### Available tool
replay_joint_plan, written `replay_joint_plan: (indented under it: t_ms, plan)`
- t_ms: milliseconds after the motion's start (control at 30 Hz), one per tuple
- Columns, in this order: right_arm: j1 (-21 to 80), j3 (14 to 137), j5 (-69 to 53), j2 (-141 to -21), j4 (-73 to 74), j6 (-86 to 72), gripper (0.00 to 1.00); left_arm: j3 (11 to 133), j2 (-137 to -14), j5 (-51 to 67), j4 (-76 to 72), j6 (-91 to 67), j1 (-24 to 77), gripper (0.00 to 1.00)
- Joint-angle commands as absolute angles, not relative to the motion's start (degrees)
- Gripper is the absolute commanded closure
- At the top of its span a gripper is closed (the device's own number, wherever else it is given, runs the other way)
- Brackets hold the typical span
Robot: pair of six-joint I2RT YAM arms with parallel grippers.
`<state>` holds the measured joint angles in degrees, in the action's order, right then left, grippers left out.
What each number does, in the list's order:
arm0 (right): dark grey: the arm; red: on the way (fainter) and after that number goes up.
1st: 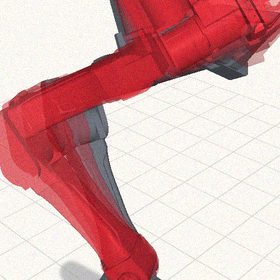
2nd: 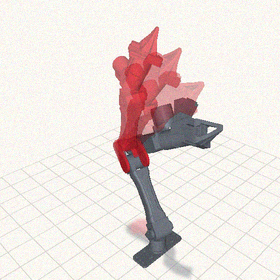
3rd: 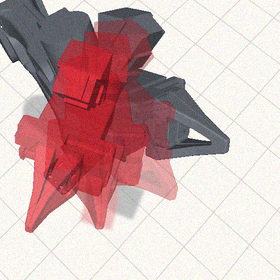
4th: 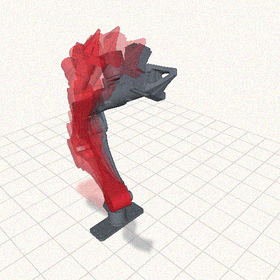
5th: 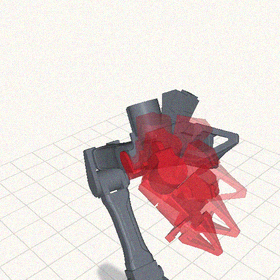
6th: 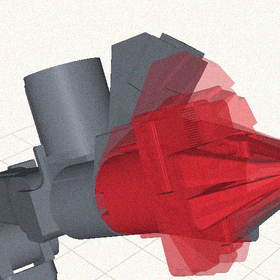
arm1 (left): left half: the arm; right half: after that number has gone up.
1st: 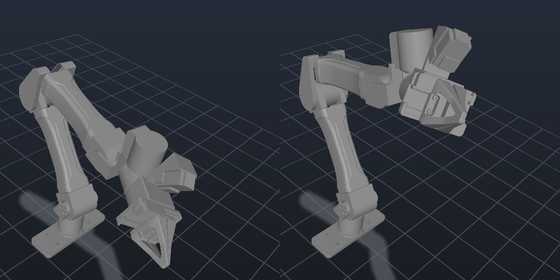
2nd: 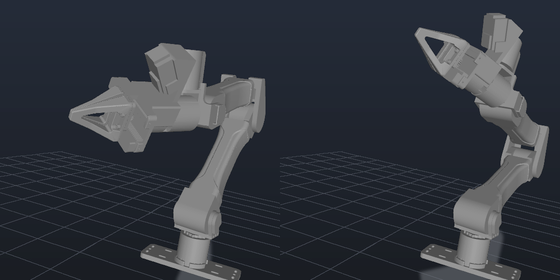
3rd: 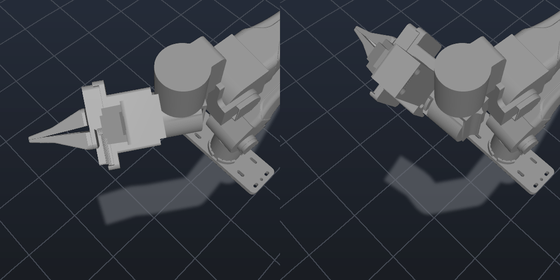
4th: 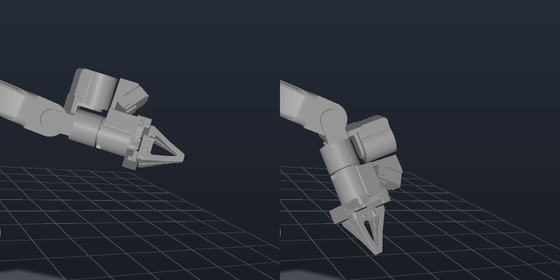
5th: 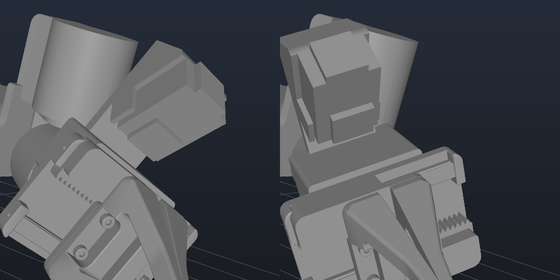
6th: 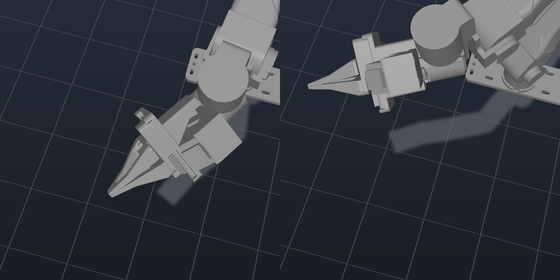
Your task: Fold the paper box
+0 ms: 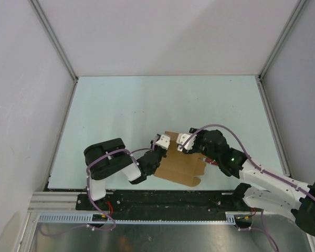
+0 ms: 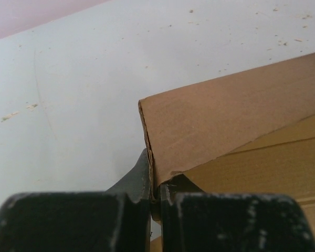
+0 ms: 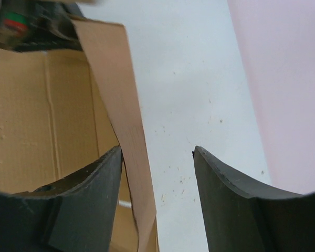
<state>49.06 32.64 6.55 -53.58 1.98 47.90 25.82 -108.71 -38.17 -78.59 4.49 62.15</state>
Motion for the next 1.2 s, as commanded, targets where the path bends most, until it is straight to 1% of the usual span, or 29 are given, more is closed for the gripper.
replay_joint_plan:
  t_ms: [0,67,100,167,200,267,333,400,600,667,767,800,867,967,1067,1167]
  plan:
    - [42.03,37.70,7.39,-52.20,-1.05,43.61,0.39,23.20,-106.88,-38.85,-90.97,4.48,61.09,1.00]
    - [38.95,39.37,6.16,-52.47,-1.32,41.67,0.39,22.68,-106.70,-39.72,-91.14,5.01,60.56,1.00]
    - [35.02,39.98,3.72,-52.64,-1.14,38.96,0.39,22.59,-106.61,-40.25,-91.23,5.18,60.21,1.00]
    - [31.22,42.18,0.72,-53.70,-0.79,36.22,0.39,21.89,-106.44,-41.04,-91.32,5.36,59.59,1.00]
    - [27.98,42.80,-2.78,-53.96,-0.88,33.86,0.39,21.71,-106.44,-41.48,-91.41,5.54,59.24,1.00]
    - [25.15,44.20,-5.78,-55.02,-0.53,32.00,0.39,21.36,-106.44,-43.85,-91.41,6.32,58.89,1.00]
    - [21.64,45.08,-12.98,-55.81,1.30,30.59,0.38,21.10,-106.26,-45.35,-91.41,6.59,58.27,1.00]
    - [20.31,45.96,-18.69,-56.42,3.16,30.67,0.38,20.66,-105.91,-46.23,-91.32,6.24,57.48,1.00]
    - [19.78,46.31,-18.98,-59.57,2.11,28.74,0.38,20.83,-106.61,-48.25,-91.32,6.24,57.30,0.99]
    - [19.60,46.49,-19.77,-60.90,2.81,28.30,0.38,20.83,-107.31,-48.60,-91.32,5.54,57.30,0.96]
    - [19.16,46.41,-20.04,-62.93,2.99,28.21,0.38,20.39,-108.02,-49.39,-91.41,3.96,57.13,0.87]
    - [18.81,46.41,-20.39,-63.10,2.99,28.13,0.38,20.13,-108.02,-49.13,-91.41,3.52,57.04,0.80]
    - [18.46,46.49,-21.09,-63.37,2.73,27.95,0.38,19.25,-107.58,-48.43,-91.41,2.11,56.95,0.75]
    - [18.37,46.49,-20.57,-63.54,2.46,27.86,0.38,17.85,-106.62,-46.94,-91.41,0.44,57.04,0.63]
    - [18.46,46.49,-20.74,-64.16,2.46,27.86,0.38,16.62,-105.91,-45.36,-91.41,-1.49,57.04,0.58]
    - [18.20,46.49,-20.92,-64.86,2.20,27.34,0.38,15.39,-104.68,-43.95,-91.32,-2.46,57.22,0.56]
